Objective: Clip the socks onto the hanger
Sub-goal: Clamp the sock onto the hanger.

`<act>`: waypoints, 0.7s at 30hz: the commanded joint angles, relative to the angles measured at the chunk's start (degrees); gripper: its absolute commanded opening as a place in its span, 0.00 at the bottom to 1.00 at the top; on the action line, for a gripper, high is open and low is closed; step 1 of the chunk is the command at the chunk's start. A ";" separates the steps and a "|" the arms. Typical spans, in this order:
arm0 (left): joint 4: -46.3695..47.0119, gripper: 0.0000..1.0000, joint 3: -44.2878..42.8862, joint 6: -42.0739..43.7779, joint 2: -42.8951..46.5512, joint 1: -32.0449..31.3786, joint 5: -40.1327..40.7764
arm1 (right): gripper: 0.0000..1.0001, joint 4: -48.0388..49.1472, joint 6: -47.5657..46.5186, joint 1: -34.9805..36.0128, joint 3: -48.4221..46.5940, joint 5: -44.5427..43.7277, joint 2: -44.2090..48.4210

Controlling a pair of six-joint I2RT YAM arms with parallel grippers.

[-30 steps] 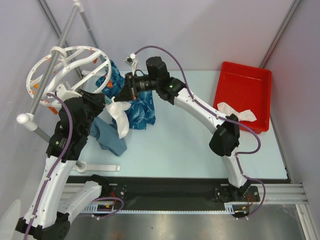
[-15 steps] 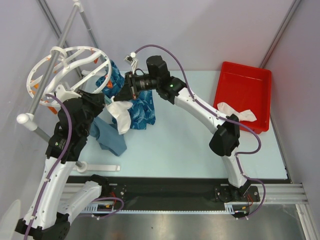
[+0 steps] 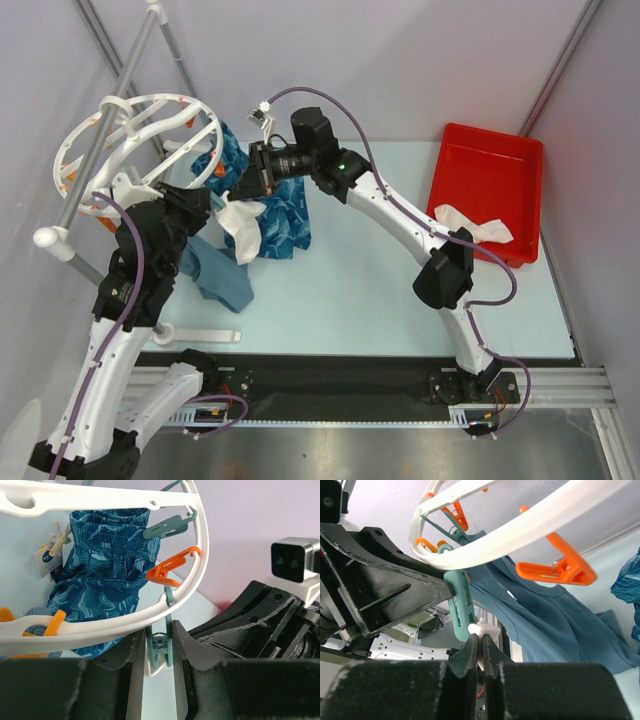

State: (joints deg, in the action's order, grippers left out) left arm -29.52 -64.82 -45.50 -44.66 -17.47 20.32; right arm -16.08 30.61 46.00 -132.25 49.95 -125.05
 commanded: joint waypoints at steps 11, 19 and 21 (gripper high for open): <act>2.45 0.00 -0.05 1.46 0.63 0.07 -3.26 | 0.00 -4.05 0.33 0.50 -3.28 1.72 0.16; 2.45 0.00 0.30 1.90 0.72 0.16 -3.44 | 0.00 -0.80 3.93 0.32 -3.90 3.66 -0.54; 2.27 0.00 0.22 1.99 0.89 0.16 -3.44 | 0.00 0.16 4.63 0.41 -3.64 4.89 -0.63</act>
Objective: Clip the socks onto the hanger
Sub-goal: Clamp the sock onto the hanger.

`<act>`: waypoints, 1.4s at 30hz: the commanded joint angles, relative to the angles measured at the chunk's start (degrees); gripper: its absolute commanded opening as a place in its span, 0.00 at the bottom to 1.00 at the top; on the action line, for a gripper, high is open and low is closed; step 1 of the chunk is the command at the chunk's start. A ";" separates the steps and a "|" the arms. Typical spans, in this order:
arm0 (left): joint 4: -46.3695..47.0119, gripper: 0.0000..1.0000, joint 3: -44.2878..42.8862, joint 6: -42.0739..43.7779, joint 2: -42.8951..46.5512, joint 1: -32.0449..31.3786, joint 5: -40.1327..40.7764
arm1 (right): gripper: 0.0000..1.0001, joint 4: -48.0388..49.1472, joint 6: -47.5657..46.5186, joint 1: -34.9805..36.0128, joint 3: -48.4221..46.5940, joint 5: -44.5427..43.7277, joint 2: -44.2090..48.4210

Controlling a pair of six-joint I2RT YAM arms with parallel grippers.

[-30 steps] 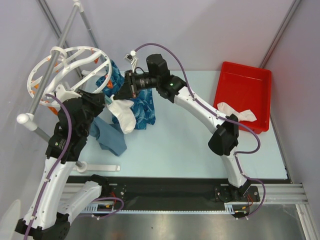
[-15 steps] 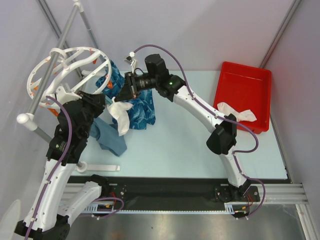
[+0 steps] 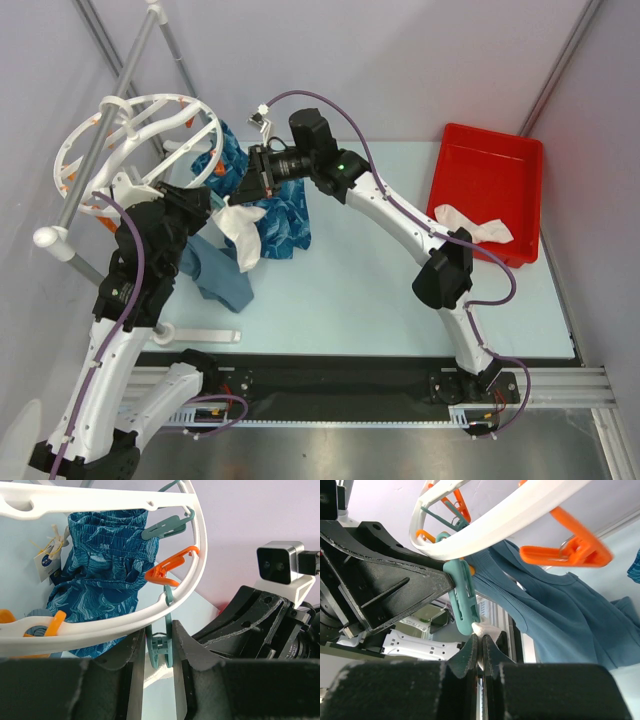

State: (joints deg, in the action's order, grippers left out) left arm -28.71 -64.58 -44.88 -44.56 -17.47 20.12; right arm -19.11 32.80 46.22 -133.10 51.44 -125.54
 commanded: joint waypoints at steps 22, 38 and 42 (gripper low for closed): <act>1.11 0.00 -0.11 2.26 0.96 0.16 -3.60 | 0.00 13.75 10.61 -1.92 4.34 6.30 4.25; 1.29 0.00 -0.02 2.43 0.96 0.16 -4.04 | 0.00 15.08 12.03 -0.78 4.34 8.42 3.10; 1.29 0.00 -0.37 2.43 1.14 0.16 -4.21 | 0.00 10.16 8.34 -0.25 4.77 7.36 3.28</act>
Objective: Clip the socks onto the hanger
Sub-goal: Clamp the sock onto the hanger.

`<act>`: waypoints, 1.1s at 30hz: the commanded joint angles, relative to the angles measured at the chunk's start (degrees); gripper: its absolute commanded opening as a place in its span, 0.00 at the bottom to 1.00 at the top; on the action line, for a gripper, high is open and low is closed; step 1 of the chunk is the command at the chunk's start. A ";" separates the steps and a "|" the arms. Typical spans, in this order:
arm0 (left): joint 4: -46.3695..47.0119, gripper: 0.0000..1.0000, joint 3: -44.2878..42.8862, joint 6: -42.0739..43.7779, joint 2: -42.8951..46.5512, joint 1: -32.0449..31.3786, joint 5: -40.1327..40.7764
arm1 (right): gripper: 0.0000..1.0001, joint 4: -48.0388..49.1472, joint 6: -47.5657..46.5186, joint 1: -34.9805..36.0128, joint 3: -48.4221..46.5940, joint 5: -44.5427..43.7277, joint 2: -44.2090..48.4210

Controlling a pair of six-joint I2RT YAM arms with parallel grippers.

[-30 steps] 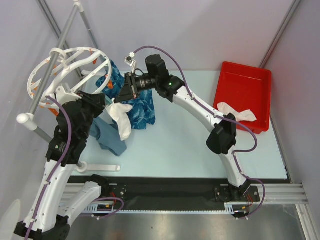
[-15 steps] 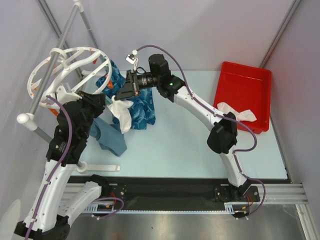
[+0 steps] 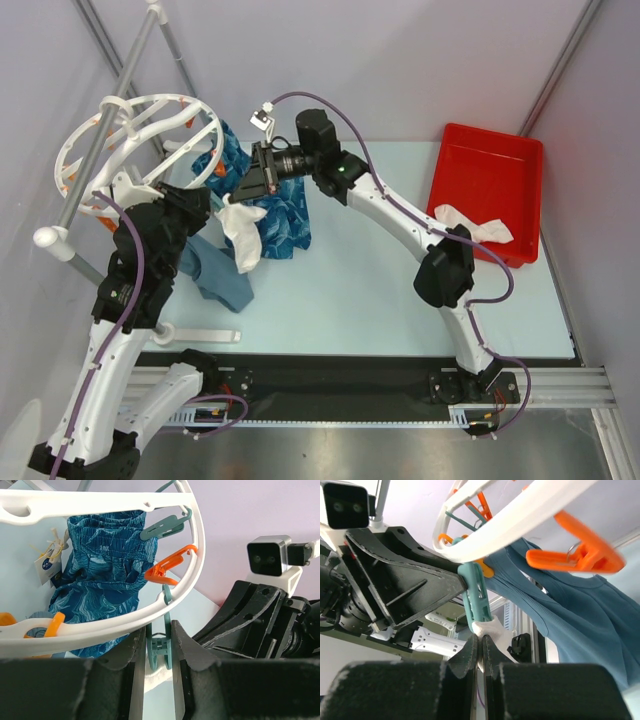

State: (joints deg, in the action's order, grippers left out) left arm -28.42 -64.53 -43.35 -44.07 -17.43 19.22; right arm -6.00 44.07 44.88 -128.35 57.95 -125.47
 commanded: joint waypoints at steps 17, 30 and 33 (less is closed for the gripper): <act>1.35 0.00 -0.51 0.82 0.48 0.12 -4.11 | 0.00 -2.35 -3.74 2.58 0.30 1.11 3.22; 0.92 0.00 -0.77 0.81 1.18 0.12 -4.28 | 0.00 2.13 -1.01 0.82 0.39 0.05 2.25; 0.92 0.00 -0.77 0.81 1.36 0.03 -4.11 | 0.00 3.89 0.66 0.47 0.04 0.32 1.63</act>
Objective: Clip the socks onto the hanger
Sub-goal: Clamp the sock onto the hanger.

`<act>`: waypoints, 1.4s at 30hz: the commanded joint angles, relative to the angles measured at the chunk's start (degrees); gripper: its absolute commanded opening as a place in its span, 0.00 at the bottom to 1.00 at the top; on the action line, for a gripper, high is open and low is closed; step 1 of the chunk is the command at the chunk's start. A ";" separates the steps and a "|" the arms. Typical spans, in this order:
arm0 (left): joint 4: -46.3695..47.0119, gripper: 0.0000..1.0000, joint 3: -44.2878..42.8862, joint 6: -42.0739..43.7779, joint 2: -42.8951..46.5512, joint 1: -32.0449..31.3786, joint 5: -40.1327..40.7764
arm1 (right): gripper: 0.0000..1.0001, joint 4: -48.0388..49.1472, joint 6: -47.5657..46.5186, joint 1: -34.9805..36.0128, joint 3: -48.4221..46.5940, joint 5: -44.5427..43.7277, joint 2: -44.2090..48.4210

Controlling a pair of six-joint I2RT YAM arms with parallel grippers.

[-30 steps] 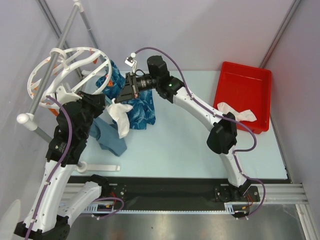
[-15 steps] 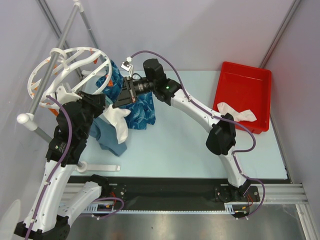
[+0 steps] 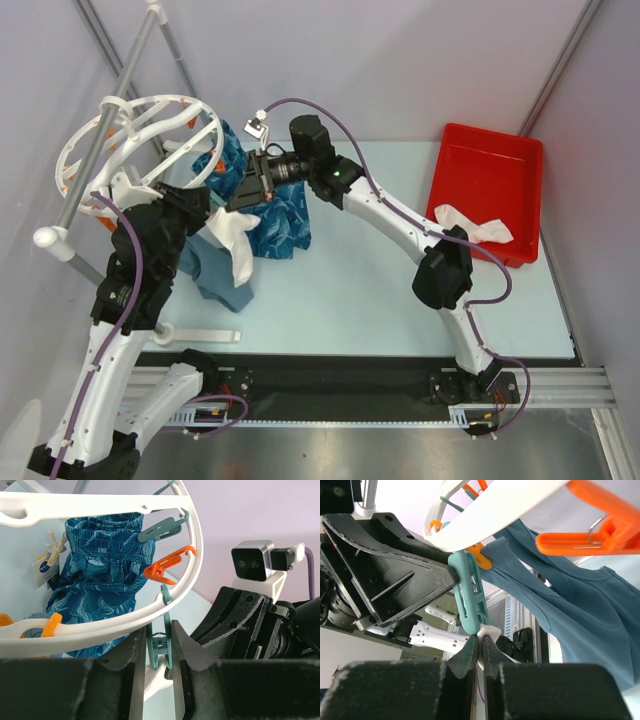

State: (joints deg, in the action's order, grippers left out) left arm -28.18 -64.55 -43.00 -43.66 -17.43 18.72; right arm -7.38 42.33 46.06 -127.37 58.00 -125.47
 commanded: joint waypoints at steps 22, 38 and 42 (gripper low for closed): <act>0.76 0.00 -0.57 0.29 0.86 0.12 -4.04 | 0.00 13.00 8.65 -0.71 -1.30 1.59 0.05; -0.38 0.57 -0.05 -1.12 2.09 0.12 -2.72 | 0.00 15.46 11.11 -0.10 -2.27 2.21 -1.09; -0.91 0.76 0.13 -1.29 2.61 0.03 -1.67 | 0.00 15.99 11.55 -0.18 -2.79 2.21 -1.44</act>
State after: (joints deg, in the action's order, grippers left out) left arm -29.32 -64.45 -43.66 -41.87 -17.45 17.26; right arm 5.15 52.51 45.54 -127.39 58.81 -126.34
